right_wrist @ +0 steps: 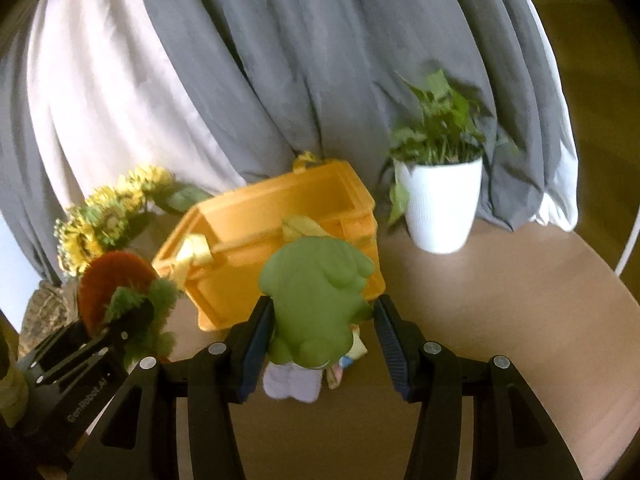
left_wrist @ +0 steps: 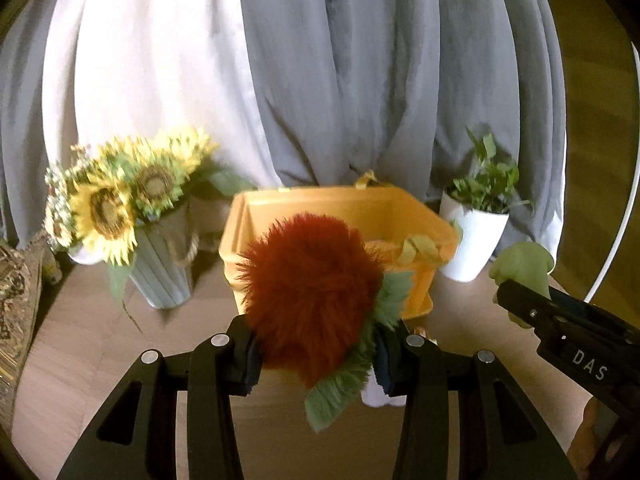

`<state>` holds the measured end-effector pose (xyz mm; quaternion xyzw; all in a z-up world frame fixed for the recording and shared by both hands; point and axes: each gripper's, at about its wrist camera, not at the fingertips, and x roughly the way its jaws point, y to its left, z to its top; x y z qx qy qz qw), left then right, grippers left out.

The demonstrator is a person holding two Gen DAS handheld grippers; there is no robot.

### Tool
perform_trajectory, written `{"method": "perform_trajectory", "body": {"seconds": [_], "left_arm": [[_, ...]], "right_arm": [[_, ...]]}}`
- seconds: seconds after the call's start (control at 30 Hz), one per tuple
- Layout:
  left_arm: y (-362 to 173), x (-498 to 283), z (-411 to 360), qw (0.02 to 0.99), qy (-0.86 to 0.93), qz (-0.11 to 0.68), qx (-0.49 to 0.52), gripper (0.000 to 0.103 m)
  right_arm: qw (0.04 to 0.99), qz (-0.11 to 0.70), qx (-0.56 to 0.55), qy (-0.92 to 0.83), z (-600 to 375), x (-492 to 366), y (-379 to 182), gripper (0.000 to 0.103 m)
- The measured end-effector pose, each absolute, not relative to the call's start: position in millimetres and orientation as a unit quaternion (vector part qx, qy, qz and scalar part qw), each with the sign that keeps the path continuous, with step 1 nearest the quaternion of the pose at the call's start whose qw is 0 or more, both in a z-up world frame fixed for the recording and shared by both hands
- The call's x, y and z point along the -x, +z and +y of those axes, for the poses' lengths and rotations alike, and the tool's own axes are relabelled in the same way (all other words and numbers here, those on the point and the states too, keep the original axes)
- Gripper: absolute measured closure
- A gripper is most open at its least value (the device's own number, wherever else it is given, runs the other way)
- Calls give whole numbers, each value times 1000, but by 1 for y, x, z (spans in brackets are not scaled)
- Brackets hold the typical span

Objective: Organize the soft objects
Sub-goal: 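Lift the red pompom with left tool while right tool carries the frog to the crate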

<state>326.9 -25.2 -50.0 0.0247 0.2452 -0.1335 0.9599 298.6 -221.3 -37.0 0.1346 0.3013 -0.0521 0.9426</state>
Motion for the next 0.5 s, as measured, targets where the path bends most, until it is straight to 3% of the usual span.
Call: {"method": "perform_trajectory", "body": {"seconds": [0.5], "left_arm": [[-6, -326, -30, 978, -103, 177, -27, 60]], "right_arm": [[963, 237, -128, -11, -224, -313, 3, 51]]}}
